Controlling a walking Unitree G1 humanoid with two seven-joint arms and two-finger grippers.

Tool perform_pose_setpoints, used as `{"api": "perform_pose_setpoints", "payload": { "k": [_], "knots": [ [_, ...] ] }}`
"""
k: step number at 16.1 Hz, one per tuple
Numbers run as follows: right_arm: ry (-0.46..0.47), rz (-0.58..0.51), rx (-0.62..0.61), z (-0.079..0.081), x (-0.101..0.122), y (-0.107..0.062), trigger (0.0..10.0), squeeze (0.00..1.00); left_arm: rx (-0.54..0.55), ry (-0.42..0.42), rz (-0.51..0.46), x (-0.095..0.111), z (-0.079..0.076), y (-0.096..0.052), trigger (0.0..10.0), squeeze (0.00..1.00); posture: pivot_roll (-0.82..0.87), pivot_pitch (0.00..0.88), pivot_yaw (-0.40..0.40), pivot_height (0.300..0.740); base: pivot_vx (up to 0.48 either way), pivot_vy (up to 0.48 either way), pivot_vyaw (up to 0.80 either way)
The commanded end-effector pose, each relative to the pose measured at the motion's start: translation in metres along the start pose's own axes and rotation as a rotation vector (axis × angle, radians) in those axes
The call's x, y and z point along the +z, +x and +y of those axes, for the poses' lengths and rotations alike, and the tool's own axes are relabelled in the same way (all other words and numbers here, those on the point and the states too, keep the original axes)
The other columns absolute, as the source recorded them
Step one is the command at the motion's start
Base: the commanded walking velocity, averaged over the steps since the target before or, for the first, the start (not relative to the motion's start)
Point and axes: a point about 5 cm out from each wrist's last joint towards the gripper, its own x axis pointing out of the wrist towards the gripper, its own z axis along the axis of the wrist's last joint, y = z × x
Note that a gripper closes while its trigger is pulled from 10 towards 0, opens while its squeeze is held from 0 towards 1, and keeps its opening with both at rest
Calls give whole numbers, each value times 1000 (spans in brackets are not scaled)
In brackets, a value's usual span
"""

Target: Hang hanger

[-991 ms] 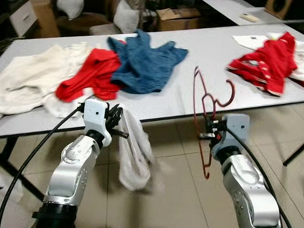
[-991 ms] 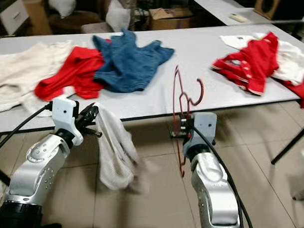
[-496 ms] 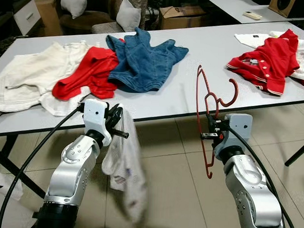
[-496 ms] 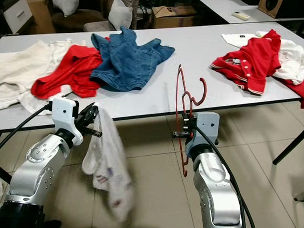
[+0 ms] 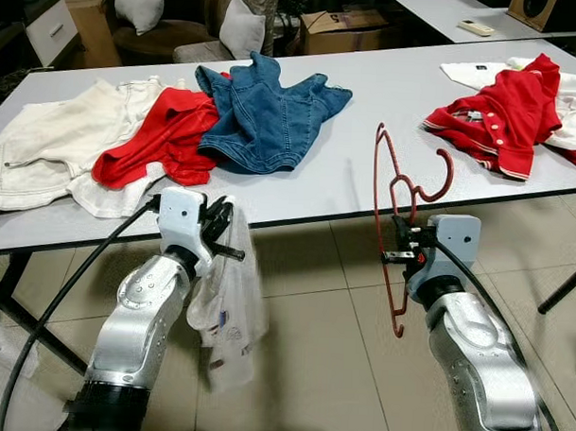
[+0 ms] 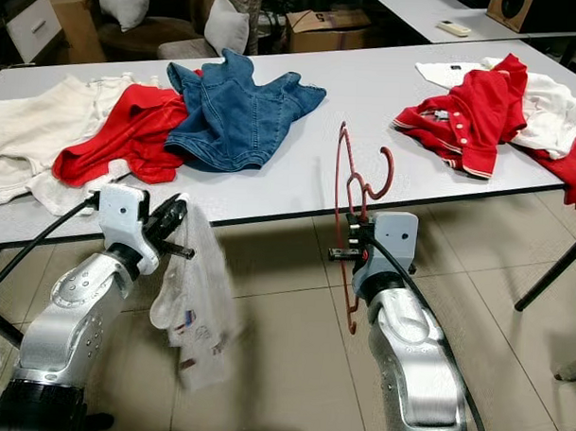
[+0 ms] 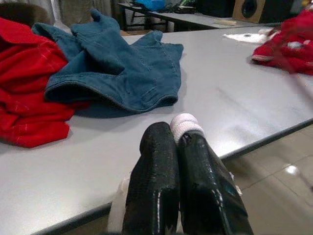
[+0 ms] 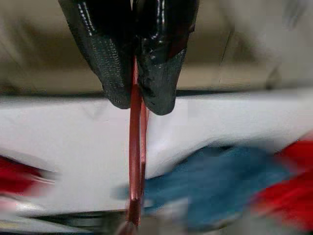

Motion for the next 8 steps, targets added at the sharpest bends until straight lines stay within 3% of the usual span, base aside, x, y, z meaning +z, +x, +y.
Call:
{"api": "perform_pose_setpoints", "payload": {
  "k": [1, 4, 8],
  "knots": [
    [-52, -48, 37, -3, 20, 2, 10000, 0, -35, 46, -91, 32, 4, 7, 10000, 0, -73, 0, 65, 740, 368, 0, 0],
    [1, -27, 1, 3, 9, 5, 10000, 0, -34, 66, -9, 5, 1, -5, 10000, 0, -64, 0, 55, 740, 285, 0, 0],
    [-44, -52, 83, 4, 17, 6, 10000, 0, -30, 56, -24, 11, 3, 0, 10000, 0, -62, 0, 53, 740, 67, 0, 0]
  ]
}}
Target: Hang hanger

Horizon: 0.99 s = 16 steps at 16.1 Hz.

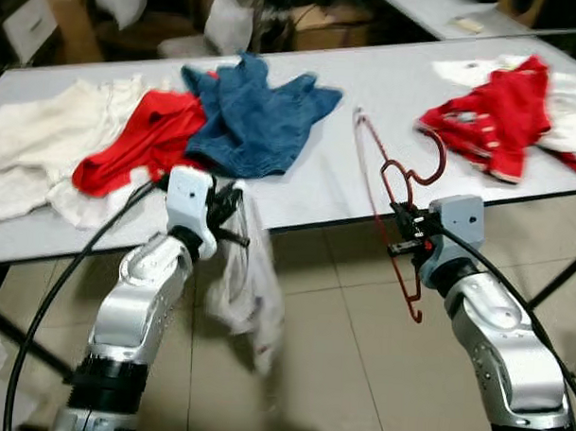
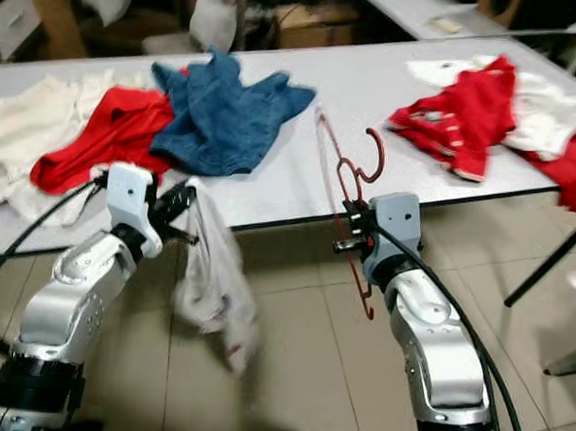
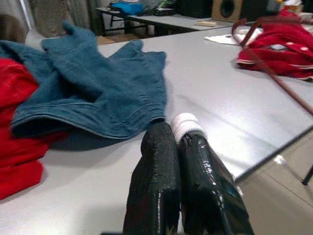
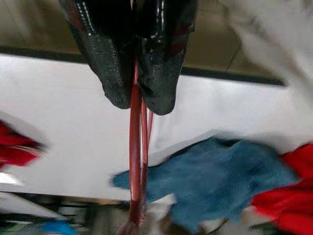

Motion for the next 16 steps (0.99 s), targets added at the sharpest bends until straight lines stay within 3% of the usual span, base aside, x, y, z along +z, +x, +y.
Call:
{"api": "perform_pose_setpoints", "payload": {
  "k": [1, 5, 13, 16],
  "knots": [
    [-26, -41, 60, 4, 9, 2, 10000, 0, 20, 15, -28, 10, 8, 1, 10000, 0, -62, 0, 53, 740, 292, 0, 0],
    [-73, -77, 123, -1, 24, 2, 10000, 0, 33, 13, -74, 28, 16, 8, 10000, 0, -66, 0, 48, 740, 322, 0, 800],
    [-134, -98, 286, 1, 34, -7, 10000, 0, -11, 20, -120, 46, 19, 16, 10000, 0, -65, 0, 44, 740, 390, 0, 0],
    [-124, -100, 344, -1, 37, -16, 10000, 0, -61, 14, -140, 52, 12, 20, 10000, 0, -73, 0, 52, 740, 394, 0, -700]
  ]
}}
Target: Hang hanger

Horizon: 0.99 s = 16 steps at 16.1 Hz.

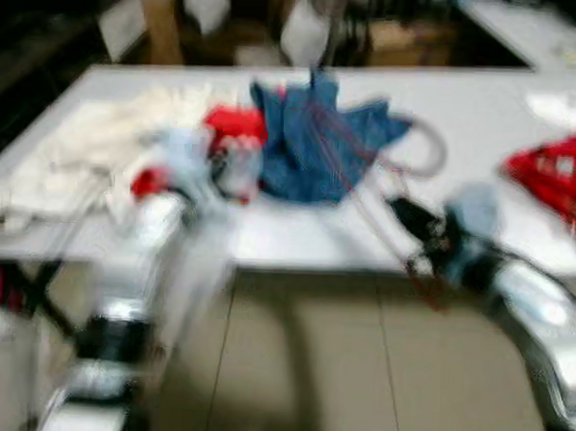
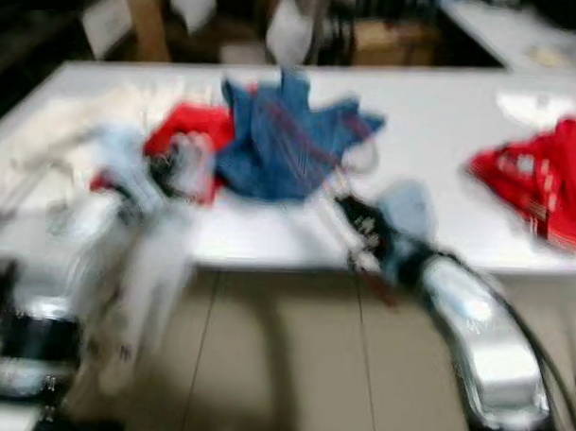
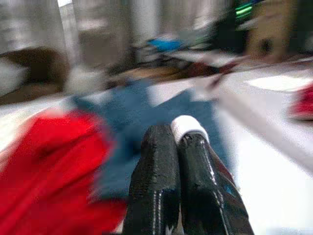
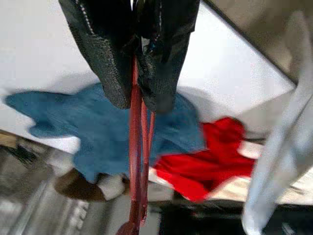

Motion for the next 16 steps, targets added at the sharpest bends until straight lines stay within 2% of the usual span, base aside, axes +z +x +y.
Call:
{"api": "perform_pose_setpoints", "payload": {
  "k": [1, 5, 7, 9, 11, 14, 16],
  "knots": [
    [-4, -60, 62, 10, 13, 5, 10000, 0, 44, 32, -34, 13, 15, -6, 10000, 0, -73, 0, 52, 740, 394, 0, -500],
    [-42, -87, 194, 14, 20, -12, 10000, 0, 47, 45, -42, 19, 17, -1, 10000, 0, -76, 0, 56, 740, 393, 0, 0],
    [-29, -82, 392, 28, 23, -26, 10000, 0, 100, 64, -62, 29, 29, 0, 10000, 0, -72, 0, 54, 740, 394, 0, 0],
    [-15, -64, 495, 34, 24, -31, 10000, 0, 105, 77, -78, 38, 35, 2, 10000, 0, -62, 0, 49, 740, 390, 0, 0],
    [-17, -49, 527, 34, 23, -33, 10000, 0, 119, 94, -82, 43, 41, 3, 10000, 0, -56, 0, 47, 740, 394, 0, 0],
    [-18, -31, 587, 34, 24, -35, 10000, 0, 182, 123, -82, 52, 58, 4, 10000, 0, -52, 0, 43, 740, 394, 0, 0],
    [-27, -9, 617, 37, 22, -34, 10000, 0, 177, 139, -93, 59, 62, 6, 10000, 0, -50, 0, 41, 740, 390, 0, 0]
  ]
}}
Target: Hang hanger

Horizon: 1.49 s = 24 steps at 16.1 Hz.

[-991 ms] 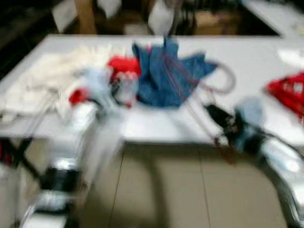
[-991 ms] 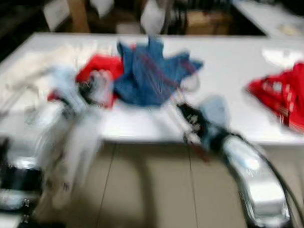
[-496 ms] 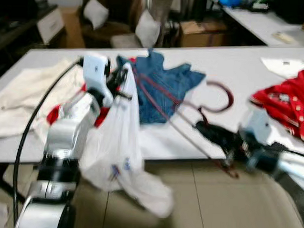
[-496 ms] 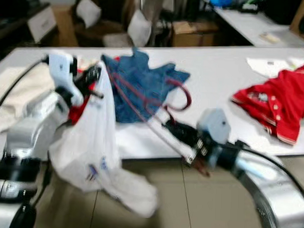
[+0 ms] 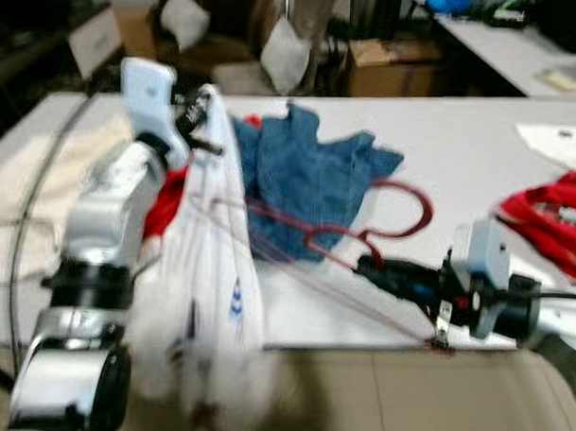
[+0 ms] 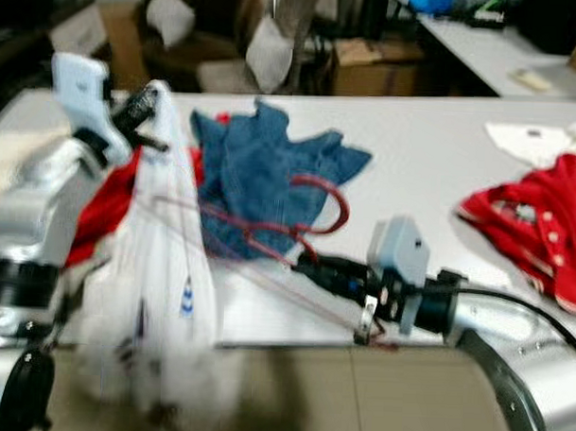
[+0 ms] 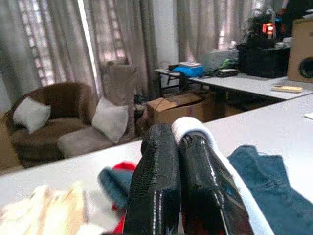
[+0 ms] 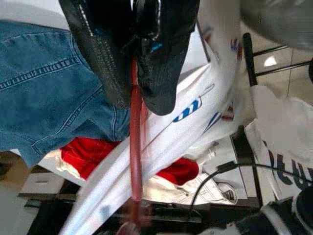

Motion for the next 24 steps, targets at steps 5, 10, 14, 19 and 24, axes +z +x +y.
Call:
{"api": "perform_pose_setpoints", "payload": {
  "k": [5, 10, 14, 19, 24],
  "knots": [
    [-39, 26, 36, -2, 3, 5, 10000, 0, -17, 95, -17, 18, 15, 2, 10000, 0, -42, 0, 35, 740, 329, 0, 0],
    [-40, 28, 58, -3, 3, 10, 10000, 0, -102, 30, -47, 24, 1, 3, 10000, 0, -48, 0, 41, 740, 0, 0, 0],
    [-85, 58, -53, -35, -3, 43, 10000, 0, -220, -17, -174, 61, -14, 4, 10000, 0, -39, 0, 31, 740, 0, 0, 0],
    [-226, -55, -381, -105, 42, 72, 10000, 0, -337, -169, -416, 123, -23, -6, 10000, 0, -28, 0, 14, 740, 0, 0, 0],
    [-406, -671, -829, -156, 178, 28, 10000, 0, -460, -322, -657, 165, -24, -28, 10000, 0, -15, 0, -4, 740, 0, 0, 0]
  ]
}}
